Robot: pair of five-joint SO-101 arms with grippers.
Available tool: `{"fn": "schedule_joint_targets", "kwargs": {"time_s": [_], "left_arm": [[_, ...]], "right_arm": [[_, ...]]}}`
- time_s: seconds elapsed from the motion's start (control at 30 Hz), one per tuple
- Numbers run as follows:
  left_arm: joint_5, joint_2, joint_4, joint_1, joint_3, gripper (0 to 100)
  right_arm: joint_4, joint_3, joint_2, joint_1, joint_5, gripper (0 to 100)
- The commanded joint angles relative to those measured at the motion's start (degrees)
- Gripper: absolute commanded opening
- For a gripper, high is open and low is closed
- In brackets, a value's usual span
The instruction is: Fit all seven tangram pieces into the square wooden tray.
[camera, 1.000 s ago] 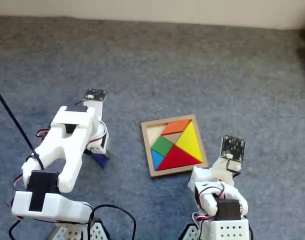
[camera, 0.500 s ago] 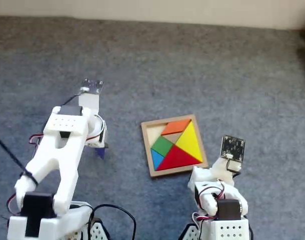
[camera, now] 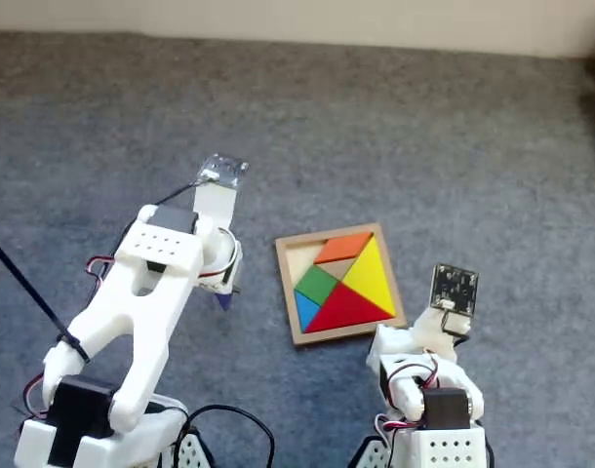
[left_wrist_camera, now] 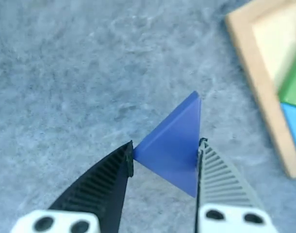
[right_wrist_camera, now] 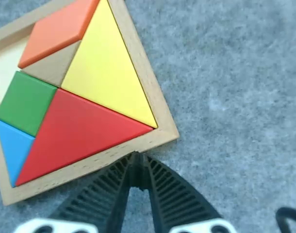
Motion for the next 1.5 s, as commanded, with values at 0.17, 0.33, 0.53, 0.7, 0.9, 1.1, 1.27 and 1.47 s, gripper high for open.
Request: {"fn": "schedule_joint_targets", "kwargs": {"time_s": [0.17,0.33,0.53,0.7,0.9,1.1,1.27,1.47], "left_arm": [[0.7,-2.5,2.5,8.0,-10.5,15],[4.0,-2.3,2.3,11.6,-12.5,15],[4.2,4.8,0.3,14.9,-16.7,15],[4.2,15.6,0.6,15.2,-23.6,15],[4.2,24.0,0.8,15.1,-29.9,21],[7.0,25.2,0.9,15.1,-30.5,30],[7.4,22.5,3.7,14.8,-30.5,30],[7.5,18.2,3.5,14.7,-26.0,30]], "right_arm": [[0.3,7.3,-1.0,0.7,0.3,0.6],[0.3,7.3,-1.0,0.7,0.3,0.6],[0.3,7.3,-1.0,0.7,0.3,0.6],[0.3,7.3,-1.0,0.7,0.3,0.6],[0.3,7.3,-1.0,0.7,0.3,0.6],[0.3,7.3,-1.0,0.7,0.3,0.6],[0.3,7.3,-1.0,0.7,0.3,0.6],[0.3,7.3,-1.0,0.7,0.3,0.6]]}}
